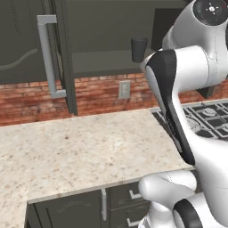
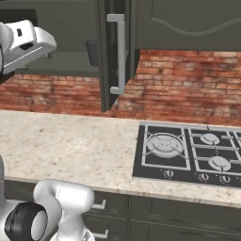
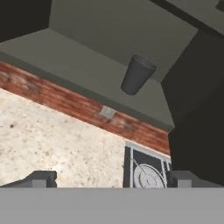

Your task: There is a bowl on the dining counter. Grab a lemon wedge from the fridge and place it in the bowl. Then get the liquor bottle and glass cup from the cabinet and place them next to the bowl.

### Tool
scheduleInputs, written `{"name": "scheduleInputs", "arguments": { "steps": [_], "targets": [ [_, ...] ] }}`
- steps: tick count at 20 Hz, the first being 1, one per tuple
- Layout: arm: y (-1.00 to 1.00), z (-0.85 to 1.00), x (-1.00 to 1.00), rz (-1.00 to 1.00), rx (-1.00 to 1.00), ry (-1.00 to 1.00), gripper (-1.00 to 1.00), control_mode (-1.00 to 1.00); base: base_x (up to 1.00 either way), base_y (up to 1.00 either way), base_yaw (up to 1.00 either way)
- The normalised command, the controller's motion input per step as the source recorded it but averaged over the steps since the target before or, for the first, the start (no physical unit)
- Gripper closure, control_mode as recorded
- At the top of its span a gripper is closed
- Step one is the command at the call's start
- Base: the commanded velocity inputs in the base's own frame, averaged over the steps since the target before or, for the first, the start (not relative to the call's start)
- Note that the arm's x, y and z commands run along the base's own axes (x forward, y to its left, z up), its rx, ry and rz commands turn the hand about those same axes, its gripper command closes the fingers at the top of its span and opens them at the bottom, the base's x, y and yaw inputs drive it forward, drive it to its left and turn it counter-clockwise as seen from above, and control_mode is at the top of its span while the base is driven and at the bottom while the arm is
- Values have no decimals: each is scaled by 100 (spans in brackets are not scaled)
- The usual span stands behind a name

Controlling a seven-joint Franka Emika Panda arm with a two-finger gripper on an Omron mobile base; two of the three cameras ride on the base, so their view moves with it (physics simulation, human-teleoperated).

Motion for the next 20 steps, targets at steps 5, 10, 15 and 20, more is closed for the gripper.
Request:
{"name": "scheduleInputs", "arguments": {
  "steps": [5, 10, 15, 20],
  "targets": [
    [-8, -15, 56, 10, -20, 0, -100, -100, 0, 0, 0],
    [-3, -23, 53, 2, -20, 0, -100, -100, 0, 0, 0],
    [0, -8, 49, 0, -16, 0, -100, -100, 0, 0, 0],
    [0, 0, 56, -1, -7, 1, -100, -100, 0, 0, 0]
  ]
}}
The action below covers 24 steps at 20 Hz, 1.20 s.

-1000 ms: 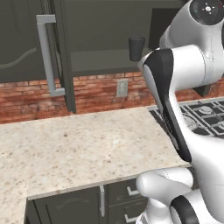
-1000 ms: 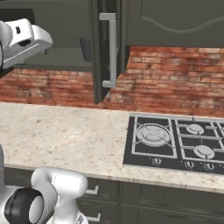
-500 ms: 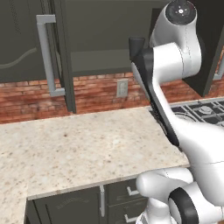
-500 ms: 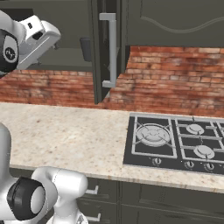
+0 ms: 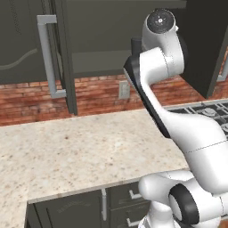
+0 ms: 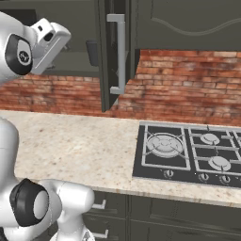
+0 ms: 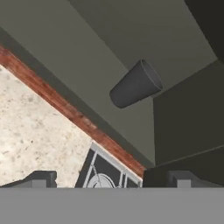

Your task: There is a bowl on the dining counter. Grab a lemon wedge from the fridge and place it in the bowl. Then get the liquor bottle and glass cup from the cabinet and place them next to the bowl.

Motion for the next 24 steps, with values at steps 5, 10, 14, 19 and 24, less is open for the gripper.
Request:
{"name": "scheduleInputs", "arguments": {
  "steps": [5, 10, 14, 19, 24],
  "targets": [
    [0, 0, 63, 0, -3, 2, -100, -100, 0, 0, 0],
    [0, 0, 55, 0, -4, 0, -100, -100, 0, 0, 0],
    [0, 0, 42, 0, -6, 0, -100, -100, 0, 0, 0],
    [0, 0, 44, 0, -3, 0, -100, -100, 0, 0, 0],
    [0, 0, 39, -1, -1, 0, -100, -100, 0, 0, 0]
  ]
}}
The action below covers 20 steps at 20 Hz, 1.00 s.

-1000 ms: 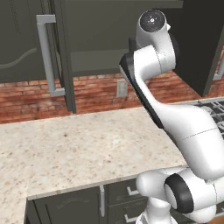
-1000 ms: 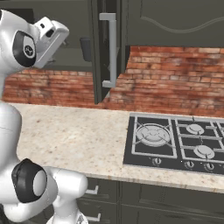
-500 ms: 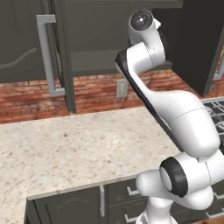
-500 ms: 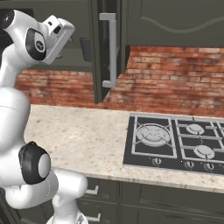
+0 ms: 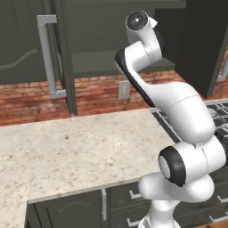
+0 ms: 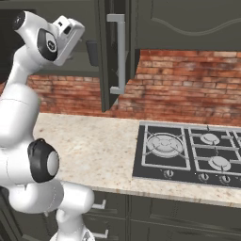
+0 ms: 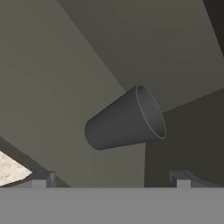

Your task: There is a bowl on the dining counter. Grab a lemon wedge from the fridge and place it in the bowl. Then get the liquor bottle and glass cup from the cabinet and place them next to the bowl.

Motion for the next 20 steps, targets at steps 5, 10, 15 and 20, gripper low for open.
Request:
{"name": "scheduleInputs", "arguments": {
  "steps": [5, 10, 15, 20],
  "targets": [
    [0, 0, 29, -1, 0, 0, -100, -100, 0, 0, 0],
    [-3, 0, 11, -3, 0, 0, -100, -100, 0, 0, 0],
    [-4, 0, 19, -3, 0, 0, -100, -100, 0, 0, 0],
    [-3, -8, 28, -1, 0, 1, -100, -100, 0, 0, 0]
  ]
}}
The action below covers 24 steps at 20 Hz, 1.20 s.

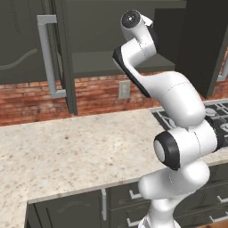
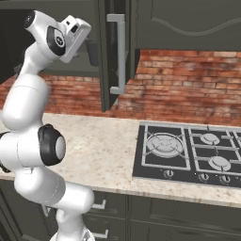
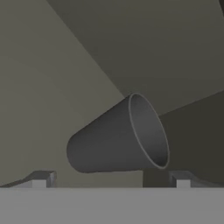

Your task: There is a bowl on the dining counter. Grab a lemon wedge from the fridge and place it in the bowl. Then get the liquor bottle and glass cup from the cabinet and place them next to the bowl.

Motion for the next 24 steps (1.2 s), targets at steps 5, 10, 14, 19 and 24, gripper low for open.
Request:
{"name": "scheduleInputs", "arguments": {
  "steps": [5, 10, 14, 19, 24],
  "targets": [
    [-8, -6, 19, 0, 0, 0, -100, -100, 0, 0, 0],
    [-8, -9, 22, 0, 0, 0, -100, -100, 0, 0, 0],
    [-5, -9, 22, 0, 0, 1, -100, -100, 0, 0, 0],
    [-1, -5, 23, 0, 0, 0, -100, -100, 0, 0, 0],
    [0, -1, 21, 0, 0, 0, -100, -100, 0, 0, 0]
  ]
}}
